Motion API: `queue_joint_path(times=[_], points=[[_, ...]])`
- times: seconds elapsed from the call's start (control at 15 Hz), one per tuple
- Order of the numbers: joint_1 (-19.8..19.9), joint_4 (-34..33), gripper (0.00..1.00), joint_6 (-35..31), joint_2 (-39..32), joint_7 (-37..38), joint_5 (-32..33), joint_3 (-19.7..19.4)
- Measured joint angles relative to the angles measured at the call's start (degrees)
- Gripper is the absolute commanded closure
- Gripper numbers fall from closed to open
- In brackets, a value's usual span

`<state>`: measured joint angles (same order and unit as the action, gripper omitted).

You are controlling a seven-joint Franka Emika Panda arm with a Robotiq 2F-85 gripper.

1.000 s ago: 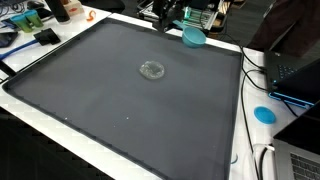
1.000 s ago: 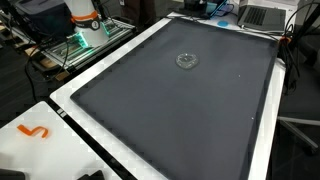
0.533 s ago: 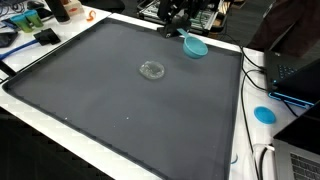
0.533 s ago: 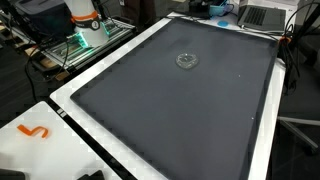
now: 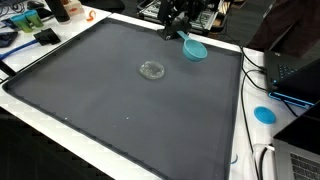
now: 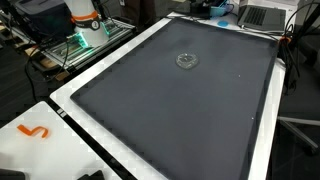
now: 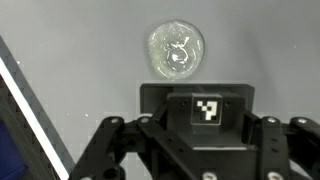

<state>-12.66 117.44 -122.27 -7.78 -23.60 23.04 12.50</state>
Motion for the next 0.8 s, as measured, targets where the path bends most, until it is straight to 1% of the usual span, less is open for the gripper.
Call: queue_joint_path(times=[0.2,0.4,0.6,0.8], points=[[-0.66,-0.44,0.72,0.18,-0.07,1.82,1.57,0.28],[-2.35,-0.83,0.72,1.43,-0.59,7.21,5.68,0.66],[-4.16,-1.76,0.72,4.22,-1.87,12.82,9.94,0.95],[-5.48,-2.95,0.72,6.49,-3.51,16.19,10.74,1.32]])
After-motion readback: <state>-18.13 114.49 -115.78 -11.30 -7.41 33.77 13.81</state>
